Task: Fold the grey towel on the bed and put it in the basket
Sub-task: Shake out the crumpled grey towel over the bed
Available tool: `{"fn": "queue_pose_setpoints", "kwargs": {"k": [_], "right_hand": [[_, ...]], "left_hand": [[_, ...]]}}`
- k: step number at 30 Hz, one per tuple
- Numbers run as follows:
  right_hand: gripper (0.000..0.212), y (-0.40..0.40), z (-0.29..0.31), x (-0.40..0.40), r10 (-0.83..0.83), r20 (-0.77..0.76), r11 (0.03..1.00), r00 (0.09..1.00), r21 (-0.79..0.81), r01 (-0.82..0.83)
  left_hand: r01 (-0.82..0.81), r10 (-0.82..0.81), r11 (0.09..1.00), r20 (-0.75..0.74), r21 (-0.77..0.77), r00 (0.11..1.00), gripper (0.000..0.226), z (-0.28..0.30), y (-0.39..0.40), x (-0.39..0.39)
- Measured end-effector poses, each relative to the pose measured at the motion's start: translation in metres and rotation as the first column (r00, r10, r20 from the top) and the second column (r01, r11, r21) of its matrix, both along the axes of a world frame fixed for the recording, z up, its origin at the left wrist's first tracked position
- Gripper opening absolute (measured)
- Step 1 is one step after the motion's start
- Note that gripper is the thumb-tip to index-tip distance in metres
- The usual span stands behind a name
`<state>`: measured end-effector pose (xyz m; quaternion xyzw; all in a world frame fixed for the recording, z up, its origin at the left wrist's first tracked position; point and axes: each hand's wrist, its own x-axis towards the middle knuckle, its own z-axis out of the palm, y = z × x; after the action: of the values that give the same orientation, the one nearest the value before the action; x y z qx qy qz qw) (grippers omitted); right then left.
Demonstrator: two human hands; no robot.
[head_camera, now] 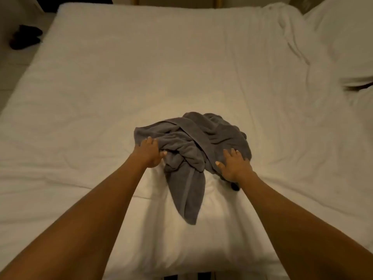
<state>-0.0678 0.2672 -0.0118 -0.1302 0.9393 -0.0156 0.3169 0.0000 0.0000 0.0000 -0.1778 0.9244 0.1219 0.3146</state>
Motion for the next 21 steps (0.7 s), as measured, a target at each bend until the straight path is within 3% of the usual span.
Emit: {"fn": "queue_pose_setpoints", "kwargs": {"k": [6,13,21], "right_hand": [[0.069,-0.019,-0.033,-0.033,0.02,-0.032,1.0,0.999,0.01,-0.02],[0.067,-0.048,-0.072,-0.056,0.036,-0.223,0.999,0.974,0.016,-0.033],[0.066,-0.061,-0.125,-0.06,0.117,-0.229,0.992,0.966,0.067,-0.105]], "left_hand": [[0.01,-0.009,0.999,0.028,-0.034,1.0,0.075,-0.035,-0.016,-0.038],[0.027,-0.03,0.996,-0.025,-0.088,0.999,0.072,-0.072,-0.032,-0.077],[-0.044,0.035,0.997,-0.128,-0.068,0.991,0.066,-0.116,-0.042,-0.097]]}}
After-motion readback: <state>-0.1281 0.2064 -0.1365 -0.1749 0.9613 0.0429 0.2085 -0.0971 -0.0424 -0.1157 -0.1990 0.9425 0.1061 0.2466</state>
